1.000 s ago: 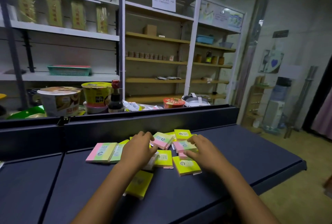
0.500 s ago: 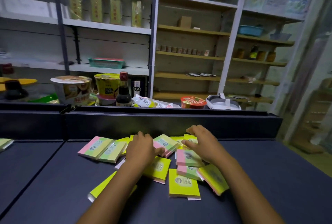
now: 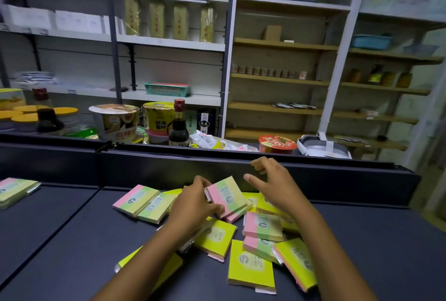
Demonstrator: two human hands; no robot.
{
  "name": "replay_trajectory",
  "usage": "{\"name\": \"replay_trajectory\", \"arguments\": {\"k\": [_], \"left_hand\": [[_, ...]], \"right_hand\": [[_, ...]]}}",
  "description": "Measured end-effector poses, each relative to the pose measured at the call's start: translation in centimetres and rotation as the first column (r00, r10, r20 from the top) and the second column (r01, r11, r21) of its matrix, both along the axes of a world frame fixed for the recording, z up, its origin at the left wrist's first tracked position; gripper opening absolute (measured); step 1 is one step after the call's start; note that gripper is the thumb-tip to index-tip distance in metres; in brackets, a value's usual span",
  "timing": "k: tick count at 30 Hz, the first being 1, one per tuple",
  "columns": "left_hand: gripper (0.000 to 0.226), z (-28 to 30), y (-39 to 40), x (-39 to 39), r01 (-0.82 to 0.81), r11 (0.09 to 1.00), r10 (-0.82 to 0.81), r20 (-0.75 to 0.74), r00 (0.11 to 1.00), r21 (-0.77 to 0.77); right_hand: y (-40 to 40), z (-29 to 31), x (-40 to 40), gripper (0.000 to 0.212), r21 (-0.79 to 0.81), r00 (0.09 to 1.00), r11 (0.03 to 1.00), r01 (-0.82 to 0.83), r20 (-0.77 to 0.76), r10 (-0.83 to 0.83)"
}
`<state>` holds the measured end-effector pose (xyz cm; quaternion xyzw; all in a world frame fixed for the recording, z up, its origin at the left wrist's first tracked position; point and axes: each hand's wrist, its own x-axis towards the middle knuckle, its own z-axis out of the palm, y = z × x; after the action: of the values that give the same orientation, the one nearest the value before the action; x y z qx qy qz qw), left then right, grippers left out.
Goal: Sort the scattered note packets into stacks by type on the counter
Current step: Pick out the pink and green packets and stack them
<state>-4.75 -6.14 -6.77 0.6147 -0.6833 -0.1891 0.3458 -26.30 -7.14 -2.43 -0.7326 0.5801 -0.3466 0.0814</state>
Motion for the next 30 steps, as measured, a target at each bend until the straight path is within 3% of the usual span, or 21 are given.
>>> {"name": "replay_trajectory", "arguments": {"k": [4,6,8,13,18,23,26,30], "left_hand": [[0.039,0.5,-0.1,0.8,0.02,0.999,-0.032,-0.285,0.958,-0.048],[0.029,0.8,-0.5,1.5,-0.013,0.996,-0.021,-0.358,0.933,-0.092],[0.026,1.2,-0.9,2.3,-0.041,0.992,-0.015,-0.442,0.897,-0.116],[0.025,2.2,-0.9,3.3,-0.056,0.994,-0.027,-0.718,0.696,-0.091],[0.032,2.7,-0.4,3.6,-0.058,0.992,-0.059,-0.8,0.597,-0.116],[0.031,2.8,-0.2,3.7,-0.069,0.99,-0.062,-0.81,0.583,-0.126],[0.03,2.8,0.0,3.8,-0.065,0.989,-0.067,-0.806,0.588,-0.13],[0.028,2.7,0.1,3.8,-0.068,0.987,-0.076,-0.803,0.591,-0.144]], "right_hand": [[-0.2,0.3,0.8,0.035,-0.029,0.995,0.999,-0.014,0.102,0.017],[0.0,-0.1,1.0,0.034,-0.02,0.994,1.0,-0.016,0.105,0.018],[0.0,-0.7,1.1,0.034,0.013,0.997,1.0,-0.021,0.07,0.02],[0.0,-2.2,1.5,0.036,0.084,0.995,0.996,-0.004,-0.096,0.012],[0.0,-3.6,1.6,0.055,0.119,0.932,0.988,0.096,-0.359,-0.047],[0.0,-4.3,2.3,0.072,0.109,0.836,0.981,0.162,-0.544,-0.078],[0.0,-4.5,2.7,0.074,0.084,0.812,0.981,0.173,-0.577,-0.094],[0.1,-4.4,3.0,0.066,0.061,0.85,0.982,0.179,-0.513,-0.123]]}}
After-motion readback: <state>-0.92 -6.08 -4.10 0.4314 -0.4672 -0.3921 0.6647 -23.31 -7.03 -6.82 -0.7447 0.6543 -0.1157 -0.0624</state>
